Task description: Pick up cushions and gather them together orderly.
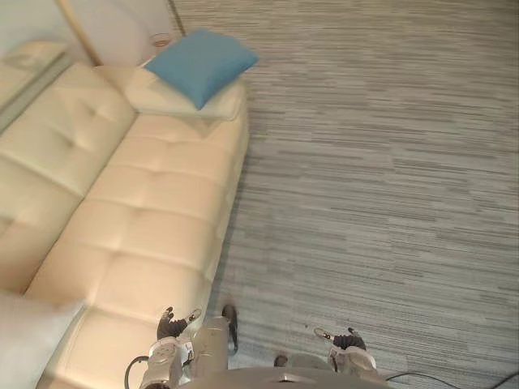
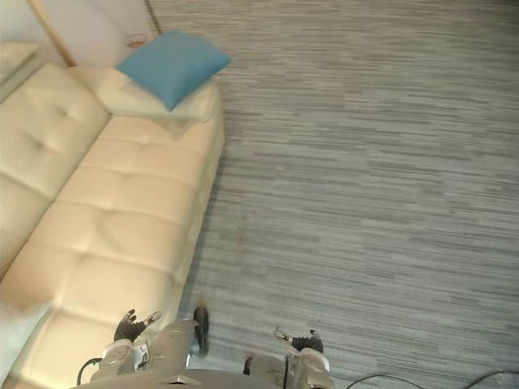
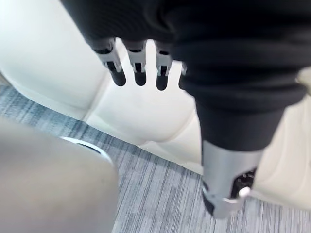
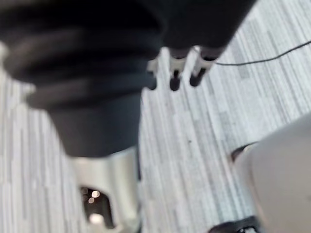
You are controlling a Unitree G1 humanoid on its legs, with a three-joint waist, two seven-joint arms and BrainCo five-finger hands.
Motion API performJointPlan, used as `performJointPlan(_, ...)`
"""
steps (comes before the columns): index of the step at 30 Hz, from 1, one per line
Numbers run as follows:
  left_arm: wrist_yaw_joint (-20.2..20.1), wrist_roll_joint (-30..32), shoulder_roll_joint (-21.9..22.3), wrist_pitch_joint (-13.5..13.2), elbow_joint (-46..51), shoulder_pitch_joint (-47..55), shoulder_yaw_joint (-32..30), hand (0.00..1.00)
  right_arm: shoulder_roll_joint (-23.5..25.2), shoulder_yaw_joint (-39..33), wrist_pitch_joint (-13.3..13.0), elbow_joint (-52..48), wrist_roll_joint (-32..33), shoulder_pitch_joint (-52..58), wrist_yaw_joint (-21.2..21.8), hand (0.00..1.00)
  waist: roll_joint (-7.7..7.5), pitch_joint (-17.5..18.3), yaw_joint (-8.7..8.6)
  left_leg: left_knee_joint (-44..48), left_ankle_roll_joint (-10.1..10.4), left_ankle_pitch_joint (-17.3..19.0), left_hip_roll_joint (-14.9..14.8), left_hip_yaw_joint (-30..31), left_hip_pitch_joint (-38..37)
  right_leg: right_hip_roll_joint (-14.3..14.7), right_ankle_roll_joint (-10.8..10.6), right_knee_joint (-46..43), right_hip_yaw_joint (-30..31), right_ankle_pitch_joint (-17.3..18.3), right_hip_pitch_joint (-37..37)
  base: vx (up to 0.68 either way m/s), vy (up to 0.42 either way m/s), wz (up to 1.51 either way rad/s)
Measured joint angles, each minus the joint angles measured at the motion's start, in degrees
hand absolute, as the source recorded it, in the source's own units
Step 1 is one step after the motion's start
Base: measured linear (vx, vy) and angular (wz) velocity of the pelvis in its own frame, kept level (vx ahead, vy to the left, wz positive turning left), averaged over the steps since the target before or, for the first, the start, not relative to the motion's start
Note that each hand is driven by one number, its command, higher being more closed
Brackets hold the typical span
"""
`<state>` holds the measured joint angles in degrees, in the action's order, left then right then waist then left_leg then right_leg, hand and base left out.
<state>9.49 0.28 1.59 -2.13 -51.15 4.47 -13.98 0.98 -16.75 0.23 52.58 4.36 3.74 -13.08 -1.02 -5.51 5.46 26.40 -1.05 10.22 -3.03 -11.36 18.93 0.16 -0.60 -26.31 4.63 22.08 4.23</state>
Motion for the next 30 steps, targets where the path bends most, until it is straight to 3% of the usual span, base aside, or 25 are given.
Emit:
performJointPlan(2, 0.1, 0.2, -1.0, 0.1, -0.5, -0.4, 0.5, 0.0, 0.9, -0.5, 0.0, 0.0, -0.1, -0.3, 0.1, 0.0, -1.46, -0.4, 0.46, 1.0, -1.1, 3.2, 0.4, -3.2, -3.9, -1.9, -3.2, -11.3, -0.5, -0.9, 2.8, 0.39, 0.143, -0.7)
performJointPlan(3, 0.1, 0.6, -1.3, 0.4, -0.8, -0.5, 1.0, 0.0, 0.8, -0.4, 0.0, 0.0, -0.1, -0.5, 0.1, 0.0, -1.49, -0.4, 0.14, 0.9, -1.6, 4.2, 0.7, -3.3, -5.7, -2.5, -5.8, -17.1, -1.4, -2.8, 4.5, 0.49, 0.172, -0.6)
performJointPlan(4, 0.1, 1.7, -1.6, 1.1, -1.7, -0.5, 2.0, 0.0, 0.4, -0.4, 0.0, -0.1, -0.3, -1.2, 0.3, 0.0, -0.88, -0.8, -0.76, 0.2, -2.2, 6.5, 1.0, -3.3, -10.4, -4.5, -6.6, -28.0, -4.5, -4.8, 7.7, 0.55, 0.177, -0.4)
performJointPlan(6, 0.1, 2.3, -1.6, 1.3, -2.5, -0.5, 3.2, 0.0, 0.0, -0.2, 0.0, -0.2, -0.4, -1.8, 0.4, 0.0, 0.22, -1.3, -1.58, -1.8, -2.6, 7.9, 1.0, -3.3, -16.3, -7.5, -4.0, -35.0, -10.2, -4.2, 11.0, 0.47, 0.123, -0.22)
performJointPlan(8, 0.1, 2.3, -1.6, 1.4, -2.6, -1.1, 4.0, 0.0, 0.3, -0.1, -0.1, -0.9, -0.9, -2.7, 0.4, 0.0, 0.14, -1.3, -2.26, -6.8, -1.5, 8.8, 0.0, -3.4, -21.6, -9.1, -2.6, -31.5, -16.0, -3.4, 16.2, 0.46, 0.039, -0.04)
performJointPlan(10, 0.1, 2.3, -1.5, 1.4, -3.7, -2.0, 4.2, 0.0, 0.0, -0.2, -0.1, -0.8, -1.6, -3.4, 0.4, 0.0, 0.22, -1.6, -2.59, -10.6, -1.1, 8.6, -0.6, -3.8, -25.4, -8.7, -1.7, -21.8, -18.4, -3.3, 19.6, 0.49, -0.025, -0.04)
performJointPlan(12, 0.2, 2.3, -1.8, 1.5, -4.3, -2.1, 5.1, 0.0, -0.6, -0.1, -0.1, 0.0, -2.0, -4.2, 0.4, 0.0, 0.35, -1.6, -3.36, -12.8, -1.1, 8.6, -1.1, -3.4, -27.2, -7.4, -1.3, -11.6, -18.0, -6.3, 21.8, 0.42, -0.117, 0.2)
performJointPlan(13, 0.1, 3.2, -2.1, 1.5, -5.4, -2.6, 6.1, 0.0, -1.3, 0.0, 0.2, 0.6, -2.1, -4.6, 0.4, 0.0, 0.52, -1.9, -4.23, -14.5, -0.7, 8.5, -1.3, -1.9, -28.8, -5.9, -1.5, 0.6, -16.8, -12.8, 21.7, 0.51, -0.192, 0.61)
performJointPlan(14, 0.1, 4.1, -2.5, 1.6, -6.1, -2.5, 6.4, 0.0, -1.6, -0.3, 0.2, 1.3, -1.9, -3.5, 0.6, 0.0, 0.4, -2.2, -4.72, -15.7, 0.5, 8.3, -0.8, 0.6, -30.4, -5.5, -0.5, 5.7, -15.4, -23.2, 20.3, 0.54, -0.219, 0.67)
performJointPlan(15, 0.1, 4.5, -2.2, 1.6, -6.4, -2.7, 6.3, 0.0, -1.9, -0.5, 0.1, 1.6, -1.9, -3.6, 0.5, 0.0, 0.4, -2.2, -5.06, -15.6, 1.0, 8.5, -1.2, 1.8, -31.0, -5.1, 1.3, 5.1, -15.0, -24.3, 19.7, 0.54, -0.212, 0.27)
performJointPlan(16, 0.1, 5.7, -1.2, 1.6, -7.0, -2.8, 6.1, 0.0, -3.3, -0.3, 0.2, 2.4, -2.6, -5.6, 0.5, 0.0, 3.14, -2.6, -4.56, -13.9, 2.8, 7.5, -3.4, 4.0, -31.0, -4.0, 1.9, 1.8, -15.8, -21.0, 19.9, 0.52, -0.206, 0.05)
performJointPlan(17, 0.1, 6.4, -0.5, 1.6, -6.9, -3.1, 5.1, 0.0, -3.7, -0.4, 0.2, 2.4, -2.6, -6.3, 0.5, 0.0, 4.1, -3.4, -4.59, -9.9, 4.3, 6.5, -3.8, 5.5, -30.2, -3.9, 2.5, -1.0, -16.3, -17.9, 19.6, 0.5, -0.19, -0.02)
performJointPlan(18, 0.1, 6.5, -0.1, 1.6, -6.8, -3.2, 4.6, 0.0, -3.7, -0.4, 0.2, 2.4, -2.6, -6.2, 0.5, 0.0, 4.44, -3.6, -4.6, -6.2, 4.3, 5.9, -4.2, 6.1, -29.0, -3.8, 2.6, -1.9, -16.6, -16.5, 19.1, 0.4, -0.168, 0.2)
performJointPlan(19, 0.1, 6.6, 0.5, 1.6, -6.7, -3.2, 3.3, 0.0, -3.8, -0.3, 0.2, 2.3, -2.6, -6.2, 0.5, 0.0, 4.98, -4.1, -4.8, 4.0, 4.5, 3.6, -5.2, 7.2, -25.2, -3.7, 2.9, -2.6, -17.4, -14.3, 17.0, 0.48, -0.202, 0.25)
performJointPlan(20, 0.1, 6.6, 0.8, 1.6, -5.7, -3.1, 2.1, 0.0, -3.8, -0.2, 0.2, 2.3, -2.5, -6.0, 0.4, 0.0, 5.27, -4.5, -4.77, 16.5, 4.6, -2.0, -6.6, 8.3, -20.2, -3.2, 3.4, -1.9, -17.9, -12.8, 14.4, 0.54, -0.211, 0.1)
performJointPlan(22, 0.1, 6.6, 0.7, 1.6, -3.2, -2.8, 1.3, 0.0, -3.2, 0.9, 0.1, 2.3, -2.5, -6.0, 0.2, 0.0, 5.07, -5.3, -2.98, 37.6, 4.8, -0.7, -10.4, 6.8, -9.9, -1.4, 4.5, 0.5, -17.9, -10.2, 6.8, 0.48, -0.145, -0.15)
performJointPlan(23, 0.1, 6.6, 0.6, 1.5, -2.0, -2.8, 1.6, 0.0, -2.7, 0.9, 0.0, 2.3, -2.5, -6.0, 0.2, 0.0, 4.25, -5.8, -2.48, 39.3, 4.2, 0.1, -10.5, 5.4, -7.2, -1.4, 4.2, 2.0, -17.6, -9.6, 4.0, 0.43, -0.083, -0.12)
performJointPlan(26, 0.1, 6.3, 0.7, 1.0, 0.1, -2.7, 1.9, 0.0, -1.9, 0.9, 0.1, 1.8, -2.4, -6.1, 0.1, 0.0, 4.35, -5.7, -1.72, 30.9, 2.4, 2.6, -10.1, 1.0, 0.8, -1.4, 3.6, 7.8, -17.5, -8.3, -2.3, 0.35, 0.024, 0.01)
performJointPlan(28, 0.1, 6.0, 0.8, 0.9, 0.9, -2.7, 1.9, 0.0, -1.5, 0.8, 0.4, 1.8, -2.1, -6.1, 0.0, 0.0, 4.06, -5.8, -1.08, 17.9, 2.1, 2.9, -8.3, -1.5, 2.4, -2.0, 2.5, 10.7, -17.5, -8.1, -5.3, 0.4, 0.126, 0.04)
performJointPlan(29, 0.1, 6.0, 1.0, 0.9, 1.0, -2.8, 2.1, 0.0, -1.4, 0.5, 0.5, 1.8, -1.9, -6.1, -0.1, 0.0, 3.72, -5.5, -0.6, 5.8, 3.1, 1.4, -5.9, -1.8, 2.0, -2.7, 1.1, 12.1, -17.5, -7.9, -6.8, 0.34, 0.136, -0.01)
performJointPlan(30, 0.1, 6.0, 0.9, 0.9, 0.8, -2.6, 2.4, 0.0, -1.5, 0.1, 0.5, 2.1, -1.9, -6.1, -0.1, 0.0, 3.72, -5.2, -0.35, -0.8, 3.6, -0.5, -4.8, -1.4, 1.5, -2.9, 0.4, 12.6, -17.2, -7.4, -7.3, 0.43, 0.194, -0.18)
